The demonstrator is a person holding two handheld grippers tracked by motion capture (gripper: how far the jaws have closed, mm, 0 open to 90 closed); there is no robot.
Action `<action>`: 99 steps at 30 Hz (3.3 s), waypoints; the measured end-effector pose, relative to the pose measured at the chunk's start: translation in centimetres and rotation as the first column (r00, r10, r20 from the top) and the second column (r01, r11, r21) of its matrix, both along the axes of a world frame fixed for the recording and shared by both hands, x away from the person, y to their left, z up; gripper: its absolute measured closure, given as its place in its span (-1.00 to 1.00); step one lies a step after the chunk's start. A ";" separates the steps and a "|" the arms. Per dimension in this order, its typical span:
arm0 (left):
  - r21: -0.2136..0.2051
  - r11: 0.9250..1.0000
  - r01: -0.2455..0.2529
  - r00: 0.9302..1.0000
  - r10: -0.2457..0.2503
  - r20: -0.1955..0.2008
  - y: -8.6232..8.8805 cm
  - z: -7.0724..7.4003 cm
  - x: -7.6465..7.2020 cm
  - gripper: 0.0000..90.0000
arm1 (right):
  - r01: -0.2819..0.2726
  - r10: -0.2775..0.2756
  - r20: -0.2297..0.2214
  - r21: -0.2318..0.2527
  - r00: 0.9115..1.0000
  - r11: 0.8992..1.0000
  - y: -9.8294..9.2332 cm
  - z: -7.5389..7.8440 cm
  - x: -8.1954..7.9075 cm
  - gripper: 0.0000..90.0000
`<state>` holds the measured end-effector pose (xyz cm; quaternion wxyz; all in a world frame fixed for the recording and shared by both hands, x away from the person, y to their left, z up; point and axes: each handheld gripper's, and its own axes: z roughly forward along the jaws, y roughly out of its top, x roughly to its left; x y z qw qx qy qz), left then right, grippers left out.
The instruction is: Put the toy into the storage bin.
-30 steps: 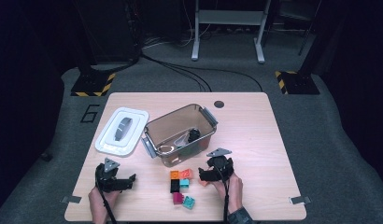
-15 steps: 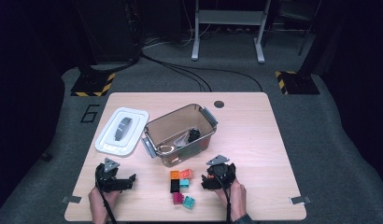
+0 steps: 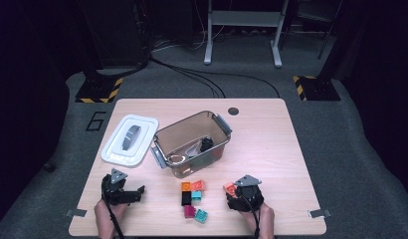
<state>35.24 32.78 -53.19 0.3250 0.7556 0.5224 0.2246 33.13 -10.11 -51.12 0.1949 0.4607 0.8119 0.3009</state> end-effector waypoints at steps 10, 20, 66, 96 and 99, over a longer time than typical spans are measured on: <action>0.000 1.000 0.000 1.000 0.000 -0.001 0.0 0.0 0.0 -0.97 | 0.007 -0.008 0.017 0.031 1.000 1.000 -0.7 -0.5 -1.2 0.20; 0.000 1.000 0.000 1.000 0.000 0.000 0.0 0.0 0.0 -0.97 | 0.016 -0.022 0.075 0.078 0.997 0.997 -1.8 0.4 -0.3 0.29; 0.001 1.000 0.000 1.000 0.000 0.000 0.0 0.0 0.0 -0.97 | 0.103 -0.113 0.099 0.106 0.989 0.989 -5.1 8.4 10.2 0.29; 0.000 1.000 0.000 1.000 0.000 0.000 0.0 0.0 0.0 -0.97 | 0.060 -0.071 0.139 0.085 0.988 0.995 -2.2 13.6 14.3 0.29; 0.000 1.000 0.000 1.000 0.000 0.000 0.0 0.0 0.0 -0.97 | 0.049 -0.060 0.144 0.082 0.988 0.995 -1.6 14.0 14.5 0.29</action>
